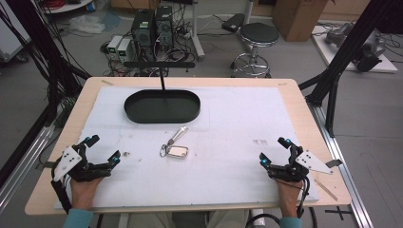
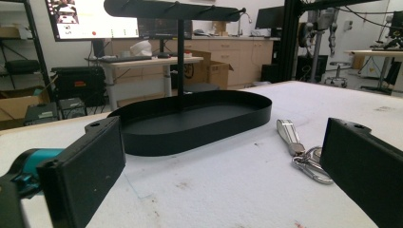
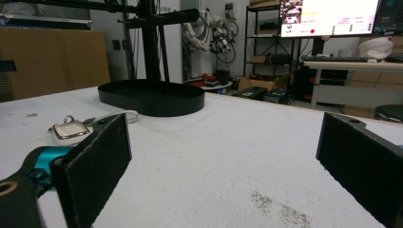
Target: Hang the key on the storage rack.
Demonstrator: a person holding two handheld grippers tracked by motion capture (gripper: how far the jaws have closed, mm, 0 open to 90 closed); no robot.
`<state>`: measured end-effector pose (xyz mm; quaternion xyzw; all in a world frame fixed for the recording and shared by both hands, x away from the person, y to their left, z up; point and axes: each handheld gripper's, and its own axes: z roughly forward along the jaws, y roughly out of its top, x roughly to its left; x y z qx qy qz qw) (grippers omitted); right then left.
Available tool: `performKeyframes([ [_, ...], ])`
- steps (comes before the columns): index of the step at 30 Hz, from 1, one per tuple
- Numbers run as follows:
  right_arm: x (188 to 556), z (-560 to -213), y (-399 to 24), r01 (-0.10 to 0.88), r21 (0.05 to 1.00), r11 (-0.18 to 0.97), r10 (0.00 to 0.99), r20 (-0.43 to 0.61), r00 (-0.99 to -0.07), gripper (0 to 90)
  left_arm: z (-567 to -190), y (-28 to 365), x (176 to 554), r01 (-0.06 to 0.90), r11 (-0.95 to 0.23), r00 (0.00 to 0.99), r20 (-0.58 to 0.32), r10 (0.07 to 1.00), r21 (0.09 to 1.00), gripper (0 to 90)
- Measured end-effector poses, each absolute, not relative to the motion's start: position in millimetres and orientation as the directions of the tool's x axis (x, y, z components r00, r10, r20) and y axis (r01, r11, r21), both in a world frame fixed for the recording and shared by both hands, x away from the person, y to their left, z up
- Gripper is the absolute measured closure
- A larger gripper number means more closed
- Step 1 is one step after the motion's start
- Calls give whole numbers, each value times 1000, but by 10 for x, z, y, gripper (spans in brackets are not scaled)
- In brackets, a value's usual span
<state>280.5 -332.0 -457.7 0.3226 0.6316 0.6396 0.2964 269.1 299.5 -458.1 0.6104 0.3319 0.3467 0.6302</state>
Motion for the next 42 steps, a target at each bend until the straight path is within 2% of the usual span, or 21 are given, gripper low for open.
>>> performKeyframes([
  [16,2804,-4577,-3320,26,999,-25,789,36,-614,36,-4579,2991,2687,-32,16,523,3,852,999,17],
  [24,2802,-4576,-3321,33,999,-31,789,45,-613,36,-4523,3026,2706,31,65,547,-72,834,997,17],
  [33,2802,-4577,-3321,32,999,-30,789,43,-613,36,-4157,2951,2832,129,-51,588,-36,808,990,17],
  [35,2802,-4576,-3321,33,999,-31,789,45,-613,36,-4003,2889,2907,173,-116,615,-15,788,978,17],
  [42,2806,-4576,-3323,30,999,-30,789,42,-614,36,-3740,2723,3052,215,-209,654,19,756,954,17],
])
